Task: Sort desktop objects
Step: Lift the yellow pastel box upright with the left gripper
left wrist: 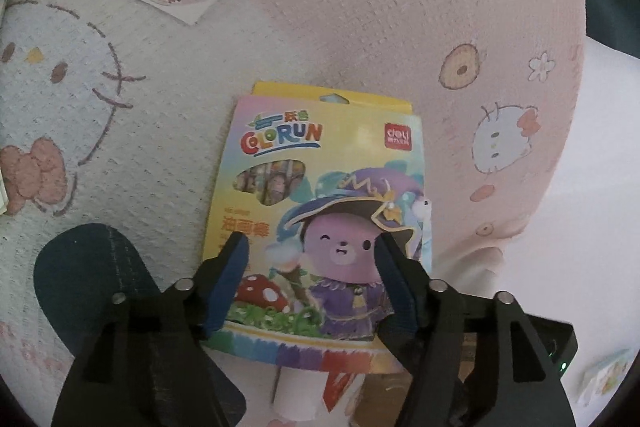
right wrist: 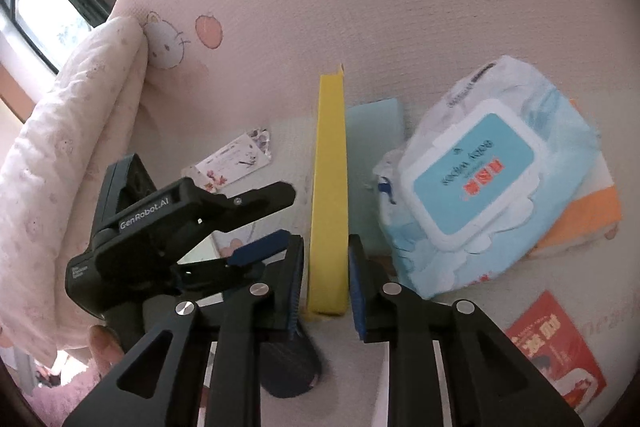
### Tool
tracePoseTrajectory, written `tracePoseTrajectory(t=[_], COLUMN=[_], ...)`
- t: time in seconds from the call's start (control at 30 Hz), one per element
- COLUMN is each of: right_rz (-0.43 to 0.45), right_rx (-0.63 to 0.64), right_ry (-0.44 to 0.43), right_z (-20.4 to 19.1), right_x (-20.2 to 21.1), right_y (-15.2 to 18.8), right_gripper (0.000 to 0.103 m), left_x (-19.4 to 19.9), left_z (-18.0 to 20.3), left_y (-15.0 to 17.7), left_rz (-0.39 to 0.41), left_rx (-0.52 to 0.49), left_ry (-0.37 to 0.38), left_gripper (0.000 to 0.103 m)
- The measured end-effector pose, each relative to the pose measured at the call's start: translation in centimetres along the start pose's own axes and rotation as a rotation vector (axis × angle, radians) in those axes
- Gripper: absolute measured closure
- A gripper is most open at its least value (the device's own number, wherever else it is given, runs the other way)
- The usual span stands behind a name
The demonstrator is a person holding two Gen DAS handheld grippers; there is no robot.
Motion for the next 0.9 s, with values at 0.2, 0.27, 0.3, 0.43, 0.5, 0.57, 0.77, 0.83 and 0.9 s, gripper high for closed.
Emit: tracePoseTrajectory(t=[0.2, 0.27, 0.3, 0.43, 0.5, 0.57, 0.77, 0.83, 0.9], right_rz=[-0.024, -0.011, 0.003, 0.05, 0.07, 0.095, 0.133, 0.133, 0.128], right_rx=[-0.023, -0.04, -0.061, -0.07, -0.068, -0.066, -0.073, -0.101, -0.129], right_ry=[-0.048, -0.082, -0.11, -0.138, -0.149, -0.163, -0.204, -0.233, -0.251], right_z=[-0.2, -0.1, 0.1, -0.1, -0.3, -0.7, -1.1, -0.6, 0.0], right_x=[-0.7, -0.5, -0.2, 1.6, 2.6, 3.6, 5.3, 5.4, 5.1], right_y=[-0.7, -0.6, -0.7, -1.3, -1.7, -2.1, -2.4, -2.2, -2.1], right_gripper=[0.088, 0.089, 0.089, 0.089, 0.089, 0.089, 0.088, 0.088, 0.088], left_x=[-1.5, -1.3, -1.2, -0.4, -0.1, 0.1, 0.2, -0.3, -0.8], left_z=[2.4, 2.3, 2.3, 1.9, 1.8, 1.8, 2.6, 2.8, 2.7], left_y=[0.1, 0.2, 0.2, 0.3, 0.3, 0.4, 1.0, 1.4, 1.7], left_rz=[0.016, 0.023, 0.029, 0.048, 0.061, 0.073, 0.091, 0.069, 0.053], left_rx=[-0.01, 0.001, 0.009, 0.038, 0.048, 0.063, 0.064, 0.095, 0.129], left_ry=[-0.004, 0.011, 0.02, 0.083, 0.104, 0.138, 0.246, 0.339, 0.38], left_gripper=[0.029, 0.027, 0.027, 0.026, 0.025, 0.023, 0.02, 0.02, 0.021])
Point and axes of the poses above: each gripper's, at about its wrist camera, not at the fingertips, and x roughly against the way its jaws point, z to its right, y to its underside, the point moved 8 cm from there along -x, roughly the way its jaws point, and after that the axes turned 15 degrees about -z, right-handed, at the moved point
